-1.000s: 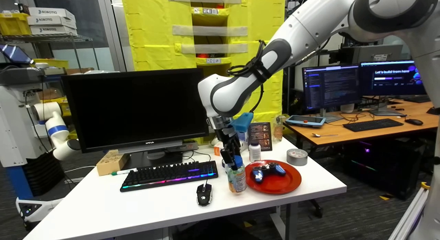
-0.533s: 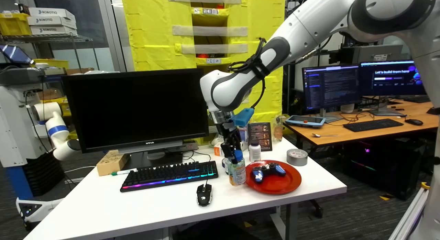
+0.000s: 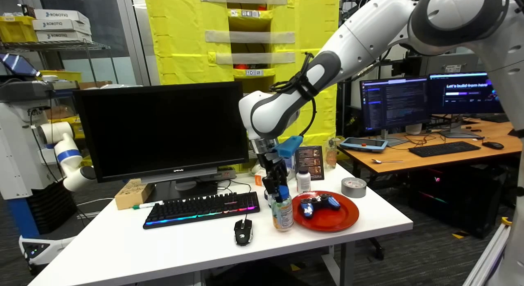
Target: Remove the container from the orange plate and put it on the white table
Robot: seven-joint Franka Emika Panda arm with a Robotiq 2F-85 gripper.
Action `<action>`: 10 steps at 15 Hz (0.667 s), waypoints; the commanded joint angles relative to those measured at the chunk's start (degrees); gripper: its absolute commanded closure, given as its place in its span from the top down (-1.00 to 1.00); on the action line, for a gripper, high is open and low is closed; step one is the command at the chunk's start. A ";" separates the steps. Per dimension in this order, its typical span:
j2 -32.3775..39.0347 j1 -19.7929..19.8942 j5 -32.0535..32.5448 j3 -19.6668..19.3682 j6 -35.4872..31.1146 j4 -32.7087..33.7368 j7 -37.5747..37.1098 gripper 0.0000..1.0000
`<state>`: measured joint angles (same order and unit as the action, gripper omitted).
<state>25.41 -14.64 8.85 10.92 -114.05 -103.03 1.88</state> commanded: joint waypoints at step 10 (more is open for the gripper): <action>-0.85 0.44 -3.81 -0.06 -1.60 -1.31 -0.56 0.99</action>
<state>27.07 -14.33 6.07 10.86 -115.88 -103.01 1.75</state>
